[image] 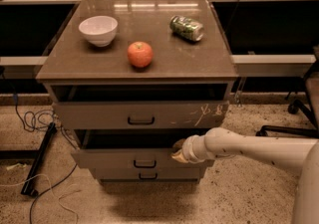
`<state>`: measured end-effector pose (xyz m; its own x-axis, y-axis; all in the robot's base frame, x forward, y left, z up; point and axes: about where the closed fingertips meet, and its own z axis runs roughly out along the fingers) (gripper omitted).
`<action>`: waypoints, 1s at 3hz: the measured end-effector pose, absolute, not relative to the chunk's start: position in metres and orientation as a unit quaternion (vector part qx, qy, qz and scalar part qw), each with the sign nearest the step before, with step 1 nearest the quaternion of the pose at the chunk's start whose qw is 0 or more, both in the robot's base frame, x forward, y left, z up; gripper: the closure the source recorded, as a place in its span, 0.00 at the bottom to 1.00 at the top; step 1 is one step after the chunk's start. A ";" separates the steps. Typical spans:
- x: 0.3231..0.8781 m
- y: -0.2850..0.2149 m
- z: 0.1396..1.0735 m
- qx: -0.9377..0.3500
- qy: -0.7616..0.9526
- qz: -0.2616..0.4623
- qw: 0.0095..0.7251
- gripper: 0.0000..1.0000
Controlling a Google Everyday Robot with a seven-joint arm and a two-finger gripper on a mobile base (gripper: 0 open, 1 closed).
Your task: Open middle drawer
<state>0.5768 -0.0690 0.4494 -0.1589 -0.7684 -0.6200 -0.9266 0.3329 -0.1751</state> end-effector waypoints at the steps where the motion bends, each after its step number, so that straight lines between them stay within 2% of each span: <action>1: 0.577 -0.069 0.449 -0.564 0.751 0.124 0.320 0.84; 3: 0.577 -0.069 0.449 -0.564 0.751 0.124 0.320 0.37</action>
Offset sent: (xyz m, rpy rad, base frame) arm -0.0001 0.0001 -0.0001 0.0001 0.0001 0.0001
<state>0.5767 -0.0688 0.4493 -0.1588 -0.7683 -0.6200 -0.9267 0.3327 -0.1749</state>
